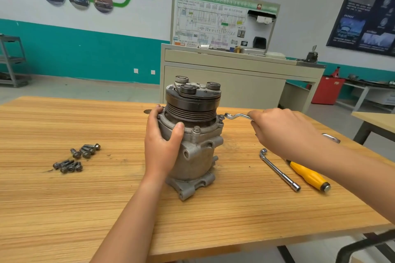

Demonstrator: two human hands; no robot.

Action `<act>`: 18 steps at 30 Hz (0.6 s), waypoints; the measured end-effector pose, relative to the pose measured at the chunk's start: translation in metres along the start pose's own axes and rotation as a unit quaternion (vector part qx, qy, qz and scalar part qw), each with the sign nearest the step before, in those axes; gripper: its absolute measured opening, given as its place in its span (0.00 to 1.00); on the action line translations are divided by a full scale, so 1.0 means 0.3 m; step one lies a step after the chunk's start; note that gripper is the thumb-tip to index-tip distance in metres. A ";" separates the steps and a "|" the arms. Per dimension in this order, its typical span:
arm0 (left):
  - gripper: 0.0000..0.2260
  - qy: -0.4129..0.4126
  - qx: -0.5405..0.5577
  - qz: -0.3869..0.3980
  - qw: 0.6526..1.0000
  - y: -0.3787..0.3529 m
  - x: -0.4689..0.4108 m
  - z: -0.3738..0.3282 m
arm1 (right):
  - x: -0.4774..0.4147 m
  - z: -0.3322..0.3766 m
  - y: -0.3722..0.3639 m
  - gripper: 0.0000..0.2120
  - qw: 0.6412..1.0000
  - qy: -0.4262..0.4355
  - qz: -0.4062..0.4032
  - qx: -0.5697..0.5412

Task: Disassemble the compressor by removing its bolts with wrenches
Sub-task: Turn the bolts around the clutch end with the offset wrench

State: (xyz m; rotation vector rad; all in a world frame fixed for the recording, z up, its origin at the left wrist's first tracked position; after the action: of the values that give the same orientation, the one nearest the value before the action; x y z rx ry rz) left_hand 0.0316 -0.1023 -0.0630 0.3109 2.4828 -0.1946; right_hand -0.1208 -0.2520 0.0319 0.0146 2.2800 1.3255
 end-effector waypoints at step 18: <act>0.26 0.000 0.006 0.002 1.000 0.006 0.000 -0.005 | -0.029 0.052 0.036 0.09 0.988 0.080 0.070 0.114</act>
State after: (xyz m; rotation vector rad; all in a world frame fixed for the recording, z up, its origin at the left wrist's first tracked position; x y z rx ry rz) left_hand 0.0312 -0.1004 -0.0621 0.3213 2.4824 -0.2089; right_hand -0.1092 -0.2359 0.0379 0.1535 2.6002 1.1608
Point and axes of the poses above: each hand's wrist, its own x-axis away from the middle knuckle, its own y-axis out of the back of the hand, z = x × y, the point moved 3 cm from there along -x, towards the middle knuckle
